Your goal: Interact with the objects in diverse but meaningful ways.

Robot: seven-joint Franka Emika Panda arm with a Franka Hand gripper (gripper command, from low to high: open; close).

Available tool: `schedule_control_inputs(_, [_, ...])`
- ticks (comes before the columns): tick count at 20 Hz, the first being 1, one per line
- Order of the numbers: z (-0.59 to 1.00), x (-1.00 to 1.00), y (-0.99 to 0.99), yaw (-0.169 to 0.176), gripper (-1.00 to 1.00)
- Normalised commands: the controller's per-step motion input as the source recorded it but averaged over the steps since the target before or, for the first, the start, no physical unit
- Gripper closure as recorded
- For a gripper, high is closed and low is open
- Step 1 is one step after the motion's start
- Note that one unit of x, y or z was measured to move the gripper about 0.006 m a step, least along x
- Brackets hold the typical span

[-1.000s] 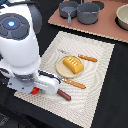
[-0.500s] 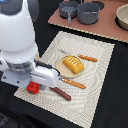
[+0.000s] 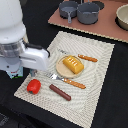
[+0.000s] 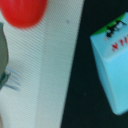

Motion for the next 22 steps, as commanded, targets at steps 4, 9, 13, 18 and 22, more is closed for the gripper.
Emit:
schedule_control_inputs(4, [0.18,-0.69,0.10,0.104,-1.00])
schedule_control_inputs(9, [0.05,-0.34,-0.04,0.081,-1.00])
schedule_control_inputs(13, [0.00,-0.18,-0.23,0.055,-1.00])
schedule_control_inputs(18, [-0.08,-0.07,-0.08,0.030,-1.00])
schedule_control_inputs(22, [-0.25,-0.18,-0.04,0.012,-1.00])
